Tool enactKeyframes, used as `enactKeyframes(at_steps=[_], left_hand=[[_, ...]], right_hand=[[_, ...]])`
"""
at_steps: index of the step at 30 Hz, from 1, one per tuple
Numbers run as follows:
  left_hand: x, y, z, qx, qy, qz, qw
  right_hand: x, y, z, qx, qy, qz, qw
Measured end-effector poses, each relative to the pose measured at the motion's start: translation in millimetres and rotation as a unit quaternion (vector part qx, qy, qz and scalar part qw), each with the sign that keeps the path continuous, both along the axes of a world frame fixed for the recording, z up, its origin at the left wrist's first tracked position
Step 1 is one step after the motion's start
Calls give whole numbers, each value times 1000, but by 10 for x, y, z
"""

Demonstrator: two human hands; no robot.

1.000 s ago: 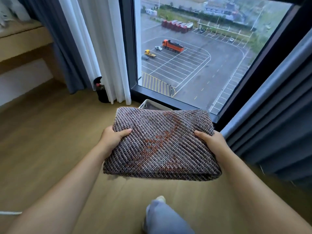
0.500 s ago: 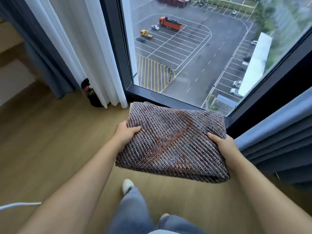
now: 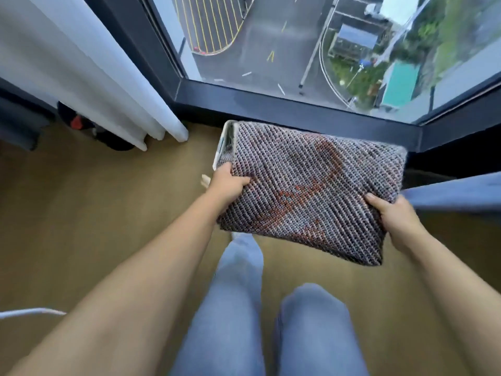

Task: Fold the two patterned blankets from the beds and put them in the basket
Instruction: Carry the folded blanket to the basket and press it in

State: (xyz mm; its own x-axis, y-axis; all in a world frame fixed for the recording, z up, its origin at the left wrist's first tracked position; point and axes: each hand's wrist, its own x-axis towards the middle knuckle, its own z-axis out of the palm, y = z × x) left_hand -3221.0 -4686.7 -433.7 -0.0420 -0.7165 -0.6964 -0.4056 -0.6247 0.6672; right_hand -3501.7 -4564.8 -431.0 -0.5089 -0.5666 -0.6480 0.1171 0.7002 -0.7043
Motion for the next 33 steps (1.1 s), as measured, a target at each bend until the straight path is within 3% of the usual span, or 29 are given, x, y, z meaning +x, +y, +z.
enactKeyframes(at_steps=[11,19,26,30,33], left_hand=[[-186,-1393,-1884,14,-45,-165,985],[-264,-1896,-3119,17,-38,-149,988],[67,-2108,-4043,-40,-207,-105,972],[199,-2207,-4323,-100,-292,-112,945],[130,-2243,-4445,-180,-303,-101,931]], right_hand=[[4,-988,-1420,56,51,-65,995],[-108,-1583,-2594,47,63,-68,995],[196,-2017,-3825,64,31,21,997],[428,-2142,-4267,83,103,73,989],[532,-2156,-4408,99,219,100,966]])
